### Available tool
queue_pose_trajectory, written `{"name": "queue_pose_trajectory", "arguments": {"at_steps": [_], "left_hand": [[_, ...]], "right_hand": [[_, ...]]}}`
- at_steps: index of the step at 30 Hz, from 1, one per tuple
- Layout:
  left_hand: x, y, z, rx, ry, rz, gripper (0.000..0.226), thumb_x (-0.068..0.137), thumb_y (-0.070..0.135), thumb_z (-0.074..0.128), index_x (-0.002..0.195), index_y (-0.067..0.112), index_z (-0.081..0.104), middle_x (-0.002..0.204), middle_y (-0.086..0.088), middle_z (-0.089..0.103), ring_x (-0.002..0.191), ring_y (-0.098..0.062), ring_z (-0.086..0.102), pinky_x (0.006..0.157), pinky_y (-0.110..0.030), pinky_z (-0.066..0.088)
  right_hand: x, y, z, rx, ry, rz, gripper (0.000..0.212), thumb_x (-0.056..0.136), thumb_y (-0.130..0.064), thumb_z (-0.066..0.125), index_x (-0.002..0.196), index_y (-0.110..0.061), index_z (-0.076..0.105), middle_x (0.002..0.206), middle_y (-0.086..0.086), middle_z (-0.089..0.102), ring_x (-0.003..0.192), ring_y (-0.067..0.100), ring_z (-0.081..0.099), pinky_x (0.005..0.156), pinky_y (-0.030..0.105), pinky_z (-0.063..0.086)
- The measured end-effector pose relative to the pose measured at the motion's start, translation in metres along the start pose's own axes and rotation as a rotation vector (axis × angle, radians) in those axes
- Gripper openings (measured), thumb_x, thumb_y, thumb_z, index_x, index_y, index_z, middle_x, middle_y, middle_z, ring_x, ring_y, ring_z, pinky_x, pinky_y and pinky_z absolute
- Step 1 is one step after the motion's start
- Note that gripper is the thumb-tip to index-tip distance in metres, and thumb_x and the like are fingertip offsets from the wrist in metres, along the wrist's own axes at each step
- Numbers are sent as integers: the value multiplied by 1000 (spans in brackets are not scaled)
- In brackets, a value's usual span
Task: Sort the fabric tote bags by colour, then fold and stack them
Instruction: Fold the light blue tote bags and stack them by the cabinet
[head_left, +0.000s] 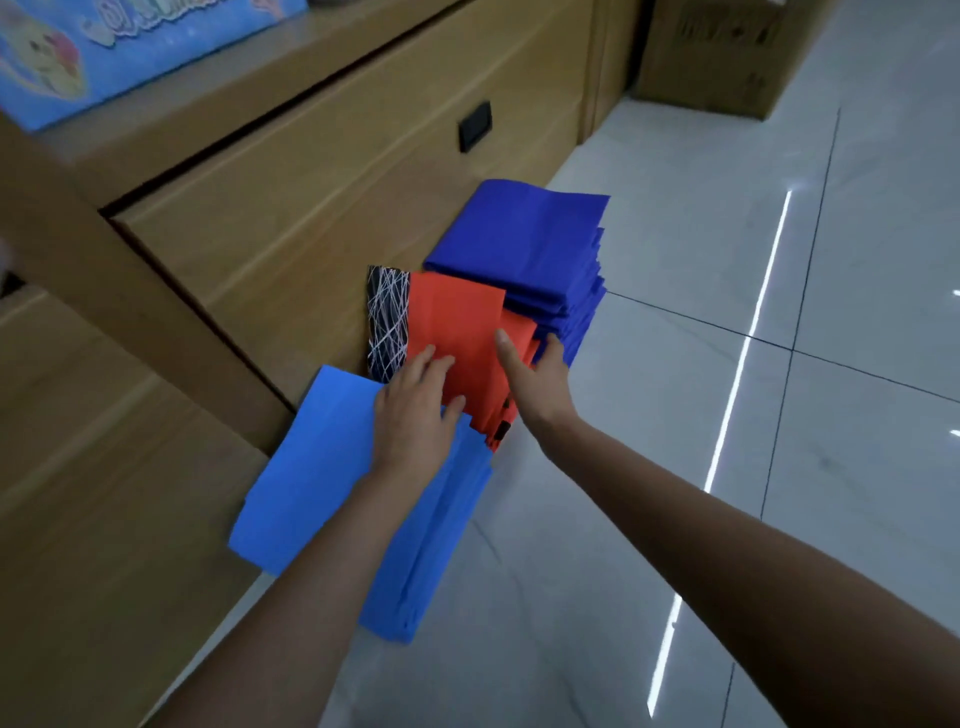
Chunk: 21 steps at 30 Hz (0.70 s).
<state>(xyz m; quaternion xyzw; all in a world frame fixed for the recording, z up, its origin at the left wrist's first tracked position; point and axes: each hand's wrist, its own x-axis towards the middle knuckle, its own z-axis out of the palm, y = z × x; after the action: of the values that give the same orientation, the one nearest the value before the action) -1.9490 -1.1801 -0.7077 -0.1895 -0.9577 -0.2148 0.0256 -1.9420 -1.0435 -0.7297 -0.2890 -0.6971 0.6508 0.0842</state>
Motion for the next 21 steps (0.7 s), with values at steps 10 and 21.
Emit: {"name": "queue_pose_trajectory", "arguments": {"at_steps": [10, 21], "left_hand": [[59, -21, 32, 74, -389, 39, 88, 74, 52, 70, 147, 29, 25, 158, -2, 8, 143, -21, 10, 115, -43, 16], [46, -23, 51, 100, -342, -6, 87, 76, 48, 69, 147, 34, 20, 156, -1, 7, 141, -20, 9, 115, -41, 11]], "right_hand": [[59, 38, 29, 194, 39, 352, 60, 89, -43, 52, 139, -13, 36, 134, 9, 50, 117, 32, 53, 102, 48, 42], [54, 55, 5, 149, -64, 67, 39, 86, -21, 63, 123, -20, 49, 119, 3, 61, 106, 21, 61, 94, 40, 50]]}}
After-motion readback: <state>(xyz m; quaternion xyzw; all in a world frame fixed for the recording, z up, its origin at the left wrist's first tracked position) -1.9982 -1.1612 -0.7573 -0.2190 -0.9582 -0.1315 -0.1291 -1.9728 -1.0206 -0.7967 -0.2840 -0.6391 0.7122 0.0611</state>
